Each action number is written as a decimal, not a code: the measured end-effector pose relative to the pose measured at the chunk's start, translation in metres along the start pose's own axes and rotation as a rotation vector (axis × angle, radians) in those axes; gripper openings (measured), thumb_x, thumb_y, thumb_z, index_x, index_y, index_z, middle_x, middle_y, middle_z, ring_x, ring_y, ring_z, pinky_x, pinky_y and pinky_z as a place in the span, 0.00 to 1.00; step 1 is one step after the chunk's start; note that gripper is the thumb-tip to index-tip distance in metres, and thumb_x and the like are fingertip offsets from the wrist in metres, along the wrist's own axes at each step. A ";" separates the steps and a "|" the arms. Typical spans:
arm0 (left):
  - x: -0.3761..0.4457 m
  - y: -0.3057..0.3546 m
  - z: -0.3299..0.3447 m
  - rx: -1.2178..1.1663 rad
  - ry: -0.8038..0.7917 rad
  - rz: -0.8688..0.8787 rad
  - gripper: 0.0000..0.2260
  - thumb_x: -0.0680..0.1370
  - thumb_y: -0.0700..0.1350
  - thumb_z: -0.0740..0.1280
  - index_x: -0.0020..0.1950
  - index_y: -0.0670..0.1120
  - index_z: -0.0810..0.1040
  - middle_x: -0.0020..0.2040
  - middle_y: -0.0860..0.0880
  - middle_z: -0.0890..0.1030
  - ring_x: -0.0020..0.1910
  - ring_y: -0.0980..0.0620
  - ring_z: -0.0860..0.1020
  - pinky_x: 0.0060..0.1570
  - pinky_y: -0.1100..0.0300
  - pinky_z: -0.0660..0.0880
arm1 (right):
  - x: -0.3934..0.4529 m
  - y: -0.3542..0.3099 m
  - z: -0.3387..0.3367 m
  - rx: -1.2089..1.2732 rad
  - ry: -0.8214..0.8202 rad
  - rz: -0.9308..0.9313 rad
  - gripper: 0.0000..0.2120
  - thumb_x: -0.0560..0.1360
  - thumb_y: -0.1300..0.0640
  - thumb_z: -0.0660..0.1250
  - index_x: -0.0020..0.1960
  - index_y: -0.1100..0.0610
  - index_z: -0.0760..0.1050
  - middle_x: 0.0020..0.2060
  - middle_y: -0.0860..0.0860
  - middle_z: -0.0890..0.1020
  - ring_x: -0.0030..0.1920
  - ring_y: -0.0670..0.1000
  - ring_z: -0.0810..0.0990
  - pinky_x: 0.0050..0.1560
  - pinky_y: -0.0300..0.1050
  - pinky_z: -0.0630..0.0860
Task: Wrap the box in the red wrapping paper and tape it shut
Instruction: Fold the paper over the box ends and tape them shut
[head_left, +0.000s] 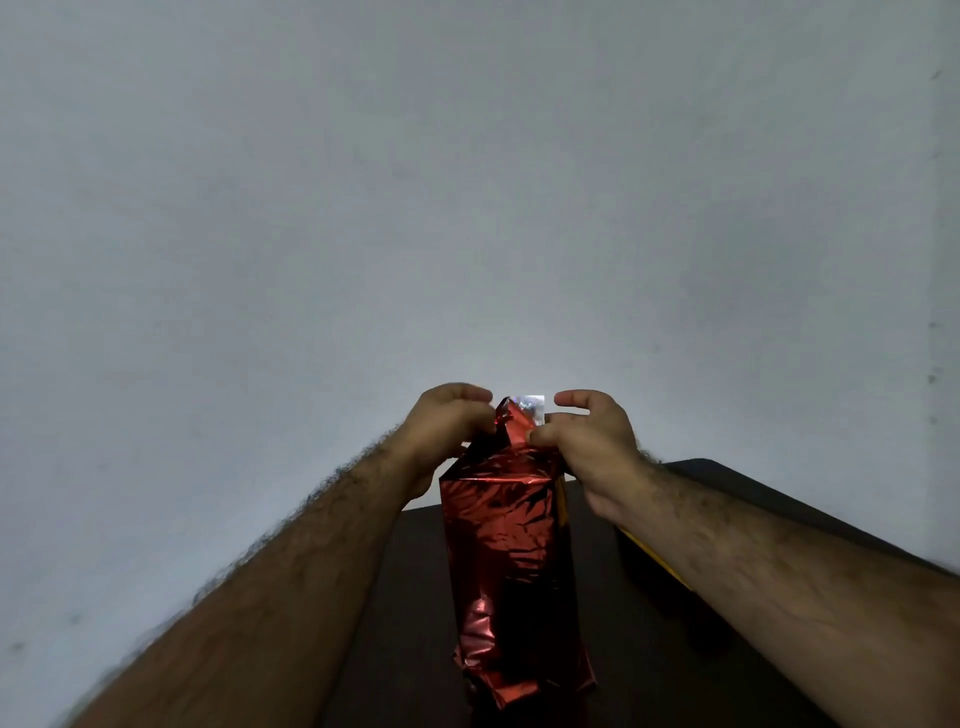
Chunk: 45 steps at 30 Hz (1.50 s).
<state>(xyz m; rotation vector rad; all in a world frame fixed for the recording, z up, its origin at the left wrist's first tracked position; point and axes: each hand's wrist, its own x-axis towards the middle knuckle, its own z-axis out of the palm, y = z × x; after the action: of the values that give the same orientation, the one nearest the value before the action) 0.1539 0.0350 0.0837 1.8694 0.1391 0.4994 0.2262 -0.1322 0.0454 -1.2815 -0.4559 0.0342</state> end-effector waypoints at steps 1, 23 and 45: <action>0.001 -0.002 0.001 0.031 -0.001 -0.012 0.19 0.67 0.42 0.73 0.58 0.46 0.84 0.50 0.44 0.87 0.47 0.47 0.85 0.44 0.55 0.78 | 0.003 0.001 -0.001 -0.007 0.015 0.001 0.29 0.66 0.70 0.77 0.62 0.52 0.74 0.51 0.55 0.86 0.48 0.54 0.87 0.37 0.44 0.81; 0.007 0.015 -0.014 0.205 -0.131 0.231 0.16 0.70 0.33 0.81 0.57 0.40 0.86 0.48 0.39 0.88 0.49 0.42 0.88 0.51 0.55 0.84 | -0.003 -0.001 -0.009 -0.234 0.081 -0.307 0.12 0.69 0.71 0.78 0.40 0.54 0.86 0.37 0.50 0.88 0.42 0.50 0.88 0.43 0.46 0.85; 0.008 0.017 -0.015 0.248 -0.099 0.257 0.09 0.75 0.37 0.74 0.54 0.44 0.88 0.46 0.45 0.89 0.46 0.53 0.85 0.46 0.58 0.78 | -0.002 -0.007 0.000 -0.148 -0.004 -0.238 0.21 0.64 0.72 0.81 0.51 0.56 0.79 0.41 0.52 0.88 0.41 0.53 0.88 0.41 0.46 0.84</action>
<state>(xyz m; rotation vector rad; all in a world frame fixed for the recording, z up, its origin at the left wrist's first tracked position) 0.1529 0.0451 0.1055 2.1650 -0.1120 0.5845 0.2223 -0.1346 0.0511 -1.3644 -0.6207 -0.2006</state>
